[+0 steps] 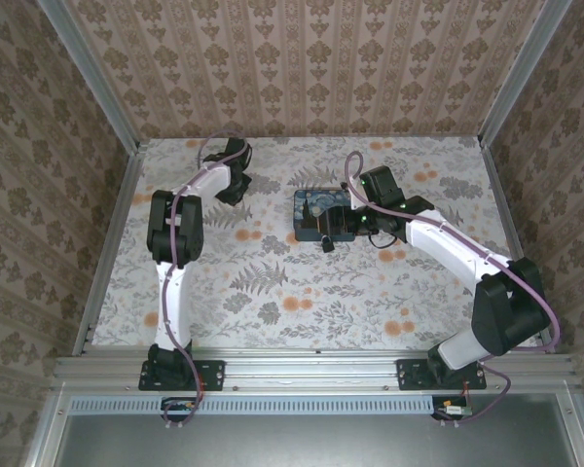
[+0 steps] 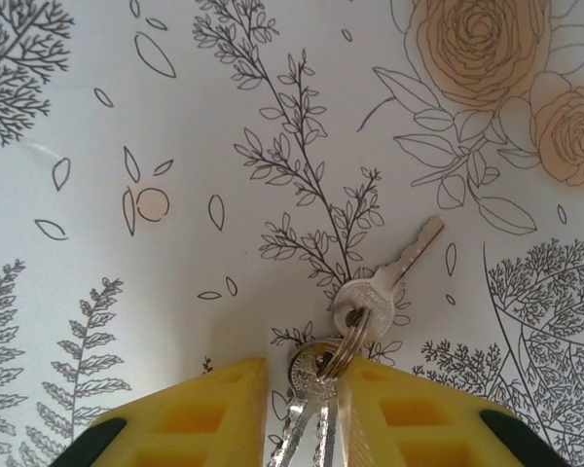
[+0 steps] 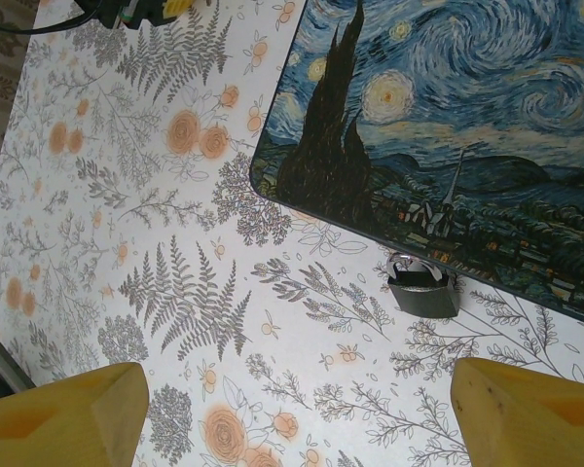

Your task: Unlock the padlock with the key

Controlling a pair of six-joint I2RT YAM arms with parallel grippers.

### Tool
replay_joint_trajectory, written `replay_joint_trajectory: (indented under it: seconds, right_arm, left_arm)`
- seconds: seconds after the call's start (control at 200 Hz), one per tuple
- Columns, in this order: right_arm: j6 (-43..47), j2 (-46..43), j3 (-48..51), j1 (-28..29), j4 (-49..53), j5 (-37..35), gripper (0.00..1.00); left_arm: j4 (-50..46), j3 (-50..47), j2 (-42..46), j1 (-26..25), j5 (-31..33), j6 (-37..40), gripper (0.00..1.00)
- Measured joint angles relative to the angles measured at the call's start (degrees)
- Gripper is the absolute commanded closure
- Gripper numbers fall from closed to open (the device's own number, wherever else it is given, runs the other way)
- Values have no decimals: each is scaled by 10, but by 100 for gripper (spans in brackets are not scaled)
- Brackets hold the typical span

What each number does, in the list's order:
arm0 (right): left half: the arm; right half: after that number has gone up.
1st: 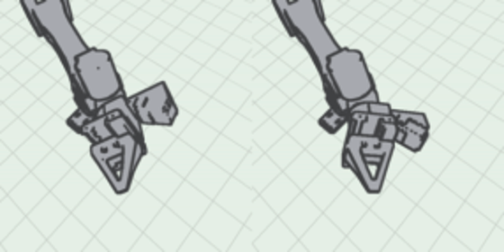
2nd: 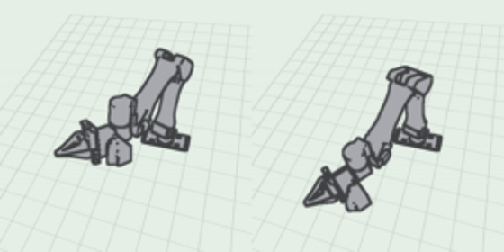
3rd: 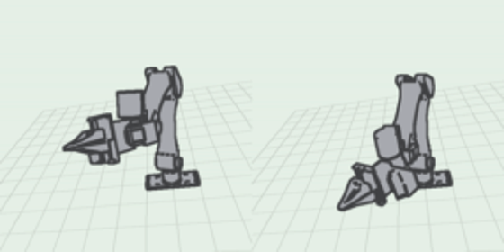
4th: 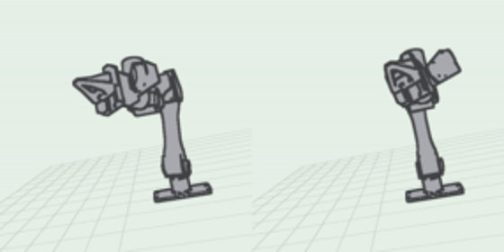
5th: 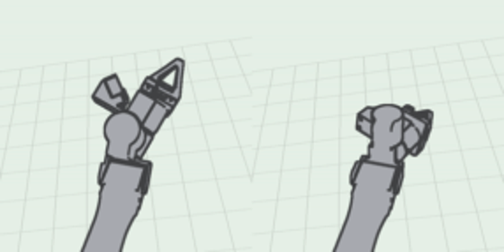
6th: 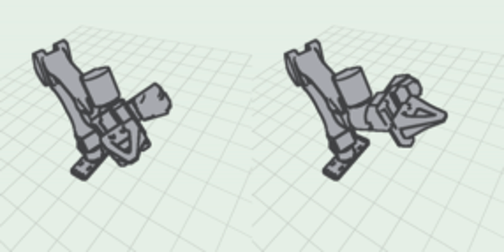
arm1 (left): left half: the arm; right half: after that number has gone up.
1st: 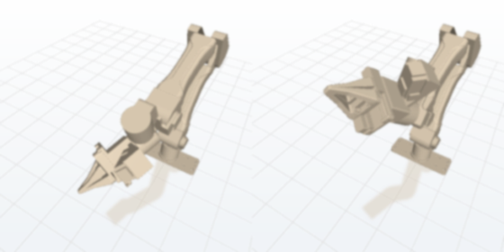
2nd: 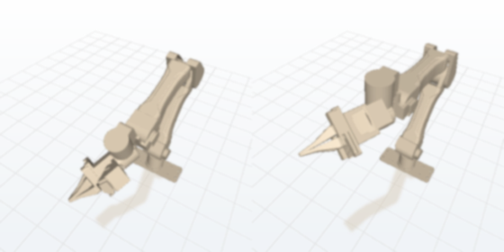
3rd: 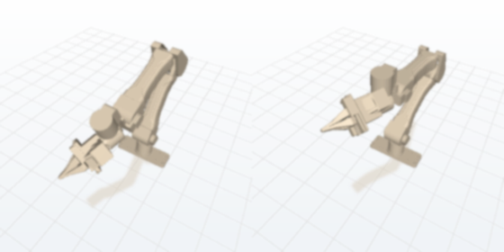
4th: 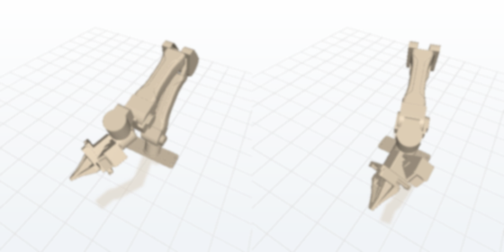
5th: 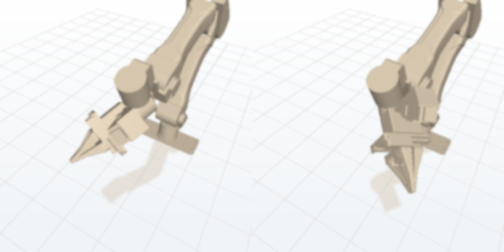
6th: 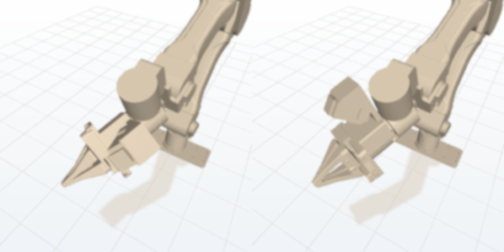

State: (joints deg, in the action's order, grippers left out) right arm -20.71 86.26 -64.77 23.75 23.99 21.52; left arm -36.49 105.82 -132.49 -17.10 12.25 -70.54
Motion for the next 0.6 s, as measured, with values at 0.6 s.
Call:
replay_joint_trajectory:
  seconds: [0.6]
  right_arm:
    - [11, 0, -1, 0, 7, -1, 18]
  left_arm:
    - [58, -157, 99, -6, -65, 77, 100]
